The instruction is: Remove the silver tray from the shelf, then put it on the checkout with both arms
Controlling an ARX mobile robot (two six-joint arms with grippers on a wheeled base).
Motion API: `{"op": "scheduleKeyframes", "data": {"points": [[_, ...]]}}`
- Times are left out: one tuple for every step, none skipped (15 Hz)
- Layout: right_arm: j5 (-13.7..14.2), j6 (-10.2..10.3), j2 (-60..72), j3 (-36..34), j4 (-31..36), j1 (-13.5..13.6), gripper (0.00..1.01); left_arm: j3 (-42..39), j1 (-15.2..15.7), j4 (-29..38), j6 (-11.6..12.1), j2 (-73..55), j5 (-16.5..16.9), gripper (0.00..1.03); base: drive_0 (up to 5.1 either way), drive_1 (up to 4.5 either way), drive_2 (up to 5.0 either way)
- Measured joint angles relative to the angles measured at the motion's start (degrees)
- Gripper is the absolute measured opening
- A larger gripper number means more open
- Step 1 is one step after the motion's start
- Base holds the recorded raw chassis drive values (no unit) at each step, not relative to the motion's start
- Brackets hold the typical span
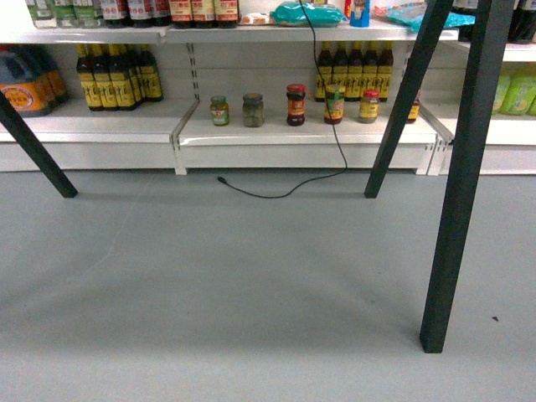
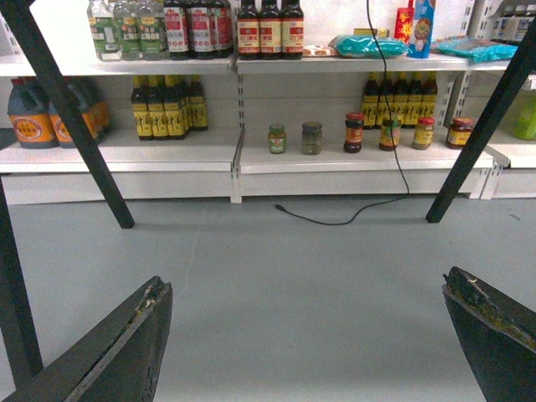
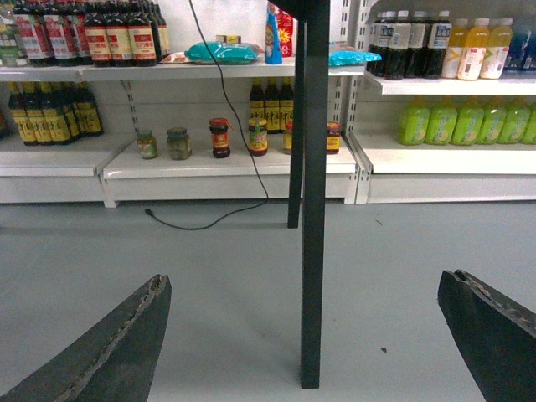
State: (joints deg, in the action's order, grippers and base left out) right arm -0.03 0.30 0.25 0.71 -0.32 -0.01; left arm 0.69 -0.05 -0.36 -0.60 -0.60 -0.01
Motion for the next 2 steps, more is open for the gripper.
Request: {"op": "scheduleKeyframes", "data": {"points": [[0.0, 0.0, 0.0, 0.0, 0.0, 0.0, 0.98, 0.0, 0.0, 0.0, 0.0, 0.0, 0.0, 0.98, 0.0, 0.00, 0.0], [0.0, 0.0, 0.0, 0.0, 0.0, 0.0, 0.98, 0.0, 0.0, 0.0, 0.0, 0.0, 0.0, 0.98, 0.0, 0.00, 0.0]]}}
